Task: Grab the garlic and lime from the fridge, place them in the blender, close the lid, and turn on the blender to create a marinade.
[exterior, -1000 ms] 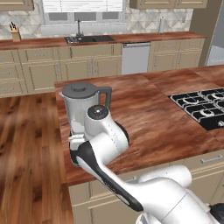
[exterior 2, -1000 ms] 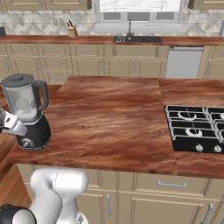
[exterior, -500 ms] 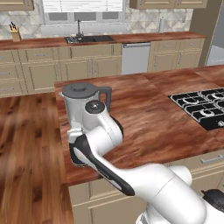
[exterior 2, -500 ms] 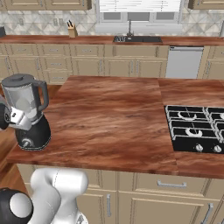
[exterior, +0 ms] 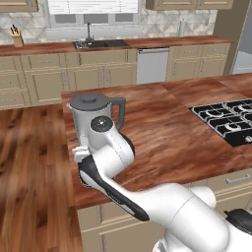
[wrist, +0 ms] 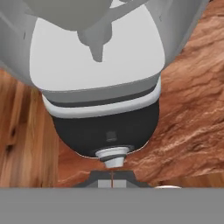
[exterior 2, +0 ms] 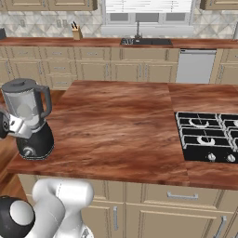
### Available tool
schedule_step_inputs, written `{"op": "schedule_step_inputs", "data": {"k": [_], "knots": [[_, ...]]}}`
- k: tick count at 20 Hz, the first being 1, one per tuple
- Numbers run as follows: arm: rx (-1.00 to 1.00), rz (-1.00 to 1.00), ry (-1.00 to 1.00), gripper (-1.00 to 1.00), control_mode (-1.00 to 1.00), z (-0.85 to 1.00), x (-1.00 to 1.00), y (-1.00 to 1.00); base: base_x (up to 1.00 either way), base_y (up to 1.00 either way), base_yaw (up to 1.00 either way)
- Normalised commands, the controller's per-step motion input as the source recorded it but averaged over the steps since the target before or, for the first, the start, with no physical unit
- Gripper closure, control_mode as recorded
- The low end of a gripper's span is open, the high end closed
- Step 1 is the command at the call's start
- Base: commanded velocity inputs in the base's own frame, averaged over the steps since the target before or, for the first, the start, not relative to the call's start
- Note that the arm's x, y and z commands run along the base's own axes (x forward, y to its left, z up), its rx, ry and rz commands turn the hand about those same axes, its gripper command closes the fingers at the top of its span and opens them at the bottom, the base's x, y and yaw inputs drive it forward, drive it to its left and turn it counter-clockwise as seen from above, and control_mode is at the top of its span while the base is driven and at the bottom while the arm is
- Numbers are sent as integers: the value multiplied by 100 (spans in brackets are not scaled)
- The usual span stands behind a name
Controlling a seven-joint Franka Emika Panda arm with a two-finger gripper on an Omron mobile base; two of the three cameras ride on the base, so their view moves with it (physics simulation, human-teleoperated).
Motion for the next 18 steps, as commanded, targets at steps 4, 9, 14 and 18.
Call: {"op": "schedule_step_inputs", "data": {"k": [4,9,14,18], "knots": [[0,0,-18,100,-100,-1,1,0,0,0,0],[0,0,-17,100,-100,-6,0,0,0,0,0],[0,0,-7,100,-100,-11,3,0,0,0,0],[0,0,0,100,-100,-8,5,0,0,0,0]]}}
